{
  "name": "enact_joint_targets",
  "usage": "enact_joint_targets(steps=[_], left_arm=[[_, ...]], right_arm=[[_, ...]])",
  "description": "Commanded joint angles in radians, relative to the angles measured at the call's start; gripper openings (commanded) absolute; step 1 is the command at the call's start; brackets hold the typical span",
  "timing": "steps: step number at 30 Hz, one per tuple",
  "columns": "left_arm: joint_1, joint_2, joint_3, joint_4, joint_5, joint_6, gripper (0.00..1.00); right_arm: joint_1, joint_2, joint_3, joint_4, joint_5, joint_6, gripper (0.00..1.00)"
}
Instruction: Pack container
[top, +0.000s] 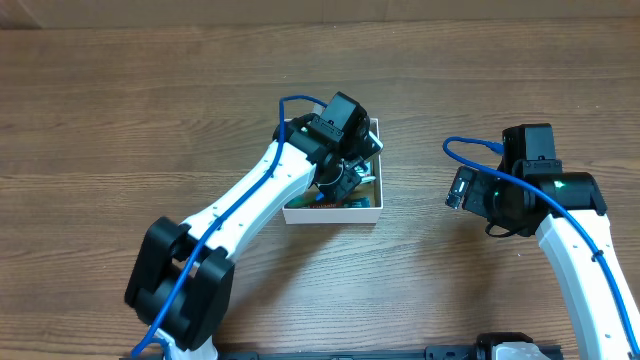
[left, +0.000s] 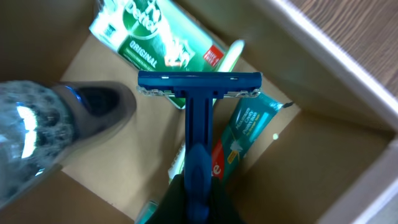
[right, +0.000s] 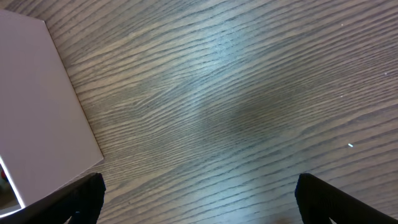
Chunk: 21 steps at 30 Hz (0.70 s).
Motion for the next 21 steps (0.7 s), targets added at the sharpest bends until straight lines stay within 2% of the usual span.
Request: enact_joint_targets(steps=[1, 3, 6, 7, 8, 16, 21], left_arm=[[0.006, 0.003, 0.009, 0.004, 0.006, 0.000, 0.13], [0.003, -0.004, 0.030, -0.011, 0.008, -0.002, 0.30], [-0.001, -0.025, 0.090, -0.071, 0.006, -0.008, 0.41], [-0.001, -0.035, 0.113, -0.093, -0.002, -0.009, 0.56], [-0.001, -0.047, 0.137, -0.117, -0.020, -0.016, 0.64], [0.069, -0.183, 0.221, -0.194, -0.215, -0.188, 0.66], [0.225, -0.245, 0.221, -0.192, -0.223, -0.428, 0.70]], right_arm=[[-0.004, -0.004, 0.013, 0.005, -0.002, 0.000, 1.00], [-0.004, -0.004, 0.013, 0.005, -0.002, 0.000, 1.00], [-0.004, -0.004, 0.013, 0.005, -0.002, 0.000, 1.00], [-0.004, -0.004, 0.013, 0.005, -0.002, 0.000, 1.00], [-0.004, -0.004, 0.013, 0.004, -0.002, 0.000, 1.00], [-0.003, -0.004, 0.013, 0.029, -0.037, 0.000, 1.00], [0.011, -0.004, 0.013, 0.099, -0.048, -0.003, 1.00]])
